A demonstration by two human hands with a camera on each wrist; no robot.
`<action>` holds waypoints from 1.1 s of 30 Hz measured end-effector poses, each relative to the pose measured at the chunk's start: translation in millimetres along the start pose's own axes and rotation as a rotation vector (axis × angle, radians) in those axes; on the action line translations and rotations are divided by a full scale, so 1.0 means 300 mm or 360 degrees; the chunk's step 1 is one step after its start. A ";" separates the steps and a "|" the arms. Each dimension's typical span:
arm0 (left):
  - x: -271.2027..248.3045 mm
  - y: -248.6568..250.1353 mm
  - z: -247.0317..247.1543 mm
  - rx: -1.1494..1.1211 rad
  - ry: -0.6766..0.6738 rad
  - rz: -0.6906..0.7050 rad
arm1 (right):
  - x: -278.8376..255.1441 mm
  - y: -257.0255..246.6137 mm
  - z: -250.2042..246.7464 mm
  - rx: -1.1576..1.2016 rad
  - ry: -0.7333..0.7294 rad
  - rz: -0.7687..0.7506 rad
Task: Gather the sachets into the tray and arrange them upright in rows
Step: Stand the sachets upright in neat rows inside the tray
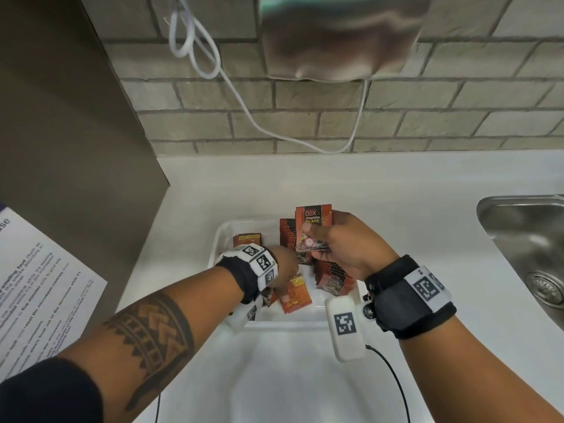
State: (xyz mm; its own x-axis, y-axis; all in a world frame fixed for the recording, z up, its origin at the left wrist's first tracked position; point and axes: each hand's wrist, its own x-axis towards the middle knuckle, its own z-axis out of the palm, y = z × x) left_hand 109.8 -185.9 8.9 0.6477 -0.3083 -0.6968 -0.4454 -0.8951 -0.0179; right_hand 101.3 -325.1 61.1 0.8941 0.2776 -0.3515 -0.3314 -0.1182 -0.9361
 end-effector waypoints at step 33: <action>-0.227 -0.280 0.018 -0.1761 0.1411 0.0433 | 0.085 0.057 0.094 -0.0271 -0.0274 0.0089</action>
State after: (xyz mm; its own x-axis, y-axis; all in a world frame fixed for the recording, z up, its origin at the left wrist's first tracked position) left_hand 99.8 -88.0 54.2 0.9687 -0.2332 0.0855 -0.1827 -0.4359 0.8812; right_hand 109.9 -293.3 35.9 0.8064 0.4228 -0.4135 -0.3102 -0.2928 -0.9045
